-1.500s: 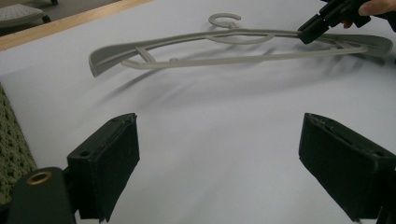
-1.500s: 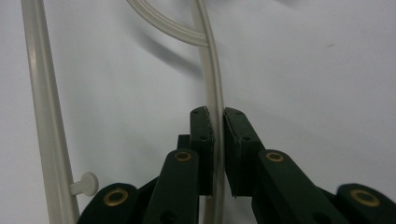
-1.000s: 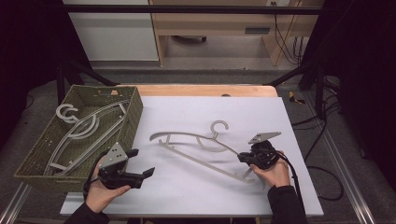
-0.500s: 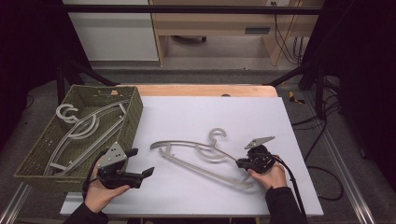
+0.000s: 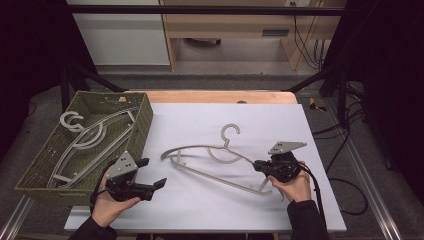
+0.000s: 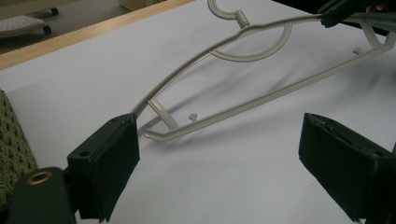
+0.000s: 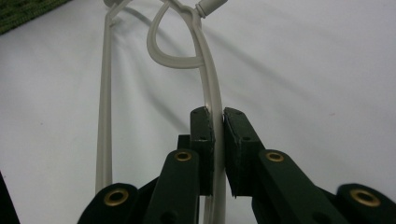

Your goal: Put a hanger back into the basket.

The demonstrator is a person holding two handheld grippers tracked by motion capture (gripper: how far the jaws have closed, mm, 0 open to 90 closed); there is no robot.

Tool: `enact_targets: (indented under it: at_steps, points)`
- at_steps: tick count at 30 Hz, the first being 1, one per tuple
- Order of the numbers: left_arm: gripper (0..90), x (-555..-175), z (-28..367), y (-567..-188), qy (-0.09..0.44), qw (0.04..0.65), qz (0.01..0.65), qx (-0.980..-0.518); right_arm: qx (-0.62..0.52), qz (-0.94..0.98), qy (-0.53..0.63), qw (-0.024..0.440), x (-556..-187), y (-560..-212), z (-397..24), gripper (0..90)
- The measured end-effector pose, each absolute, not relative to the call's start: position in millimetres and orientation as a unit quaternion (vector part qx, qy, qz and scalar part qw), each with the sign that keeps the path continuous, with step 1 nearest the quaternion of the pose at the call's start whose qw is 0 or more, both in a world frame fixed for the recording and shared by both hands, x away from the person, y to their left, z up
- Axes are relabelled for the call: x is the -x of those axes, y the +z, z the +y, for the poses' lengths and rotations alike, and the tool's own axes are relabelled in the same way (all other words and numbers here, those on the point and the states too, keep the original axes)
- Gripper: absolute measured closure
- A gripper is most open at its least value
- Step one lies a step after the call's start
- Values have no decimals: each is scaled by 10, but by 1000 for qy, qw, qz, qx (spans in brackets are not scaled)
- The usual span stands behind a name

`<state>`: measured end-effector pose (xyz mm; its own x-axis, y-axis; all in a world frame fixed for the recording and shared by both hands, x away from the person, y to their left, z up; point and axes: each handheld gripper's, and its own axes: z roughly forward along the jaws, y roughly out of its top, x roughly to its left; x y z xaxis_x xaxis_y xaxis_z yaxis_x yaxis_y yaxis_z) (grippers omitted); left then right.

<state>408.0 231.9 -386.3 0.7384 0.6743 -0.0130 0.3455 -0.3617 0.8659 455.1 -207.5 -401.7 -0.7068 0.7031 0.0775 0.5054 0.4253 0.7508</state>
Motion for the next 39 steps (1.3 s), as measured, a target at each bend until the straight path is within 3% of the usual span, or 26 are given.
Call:
enact_targets:
  at_steps: [12, 24, 39]
  points:
    - [122, -4091, 2275, -3750, 184, 471, 309, -806, -347, 829, 422, 119, -4515, -3847, -2024, 833]
    - [146, -4639, 1773, -3832, 174, 427, 303, -834, -340, 832, 427, 97, -4499, -3812, -2074, 830]
    - [325, -5219, 1556, -4301, 175, 370, 301, -861, -345, 830, 430, 84, -4532, -3883, -2099, 828]
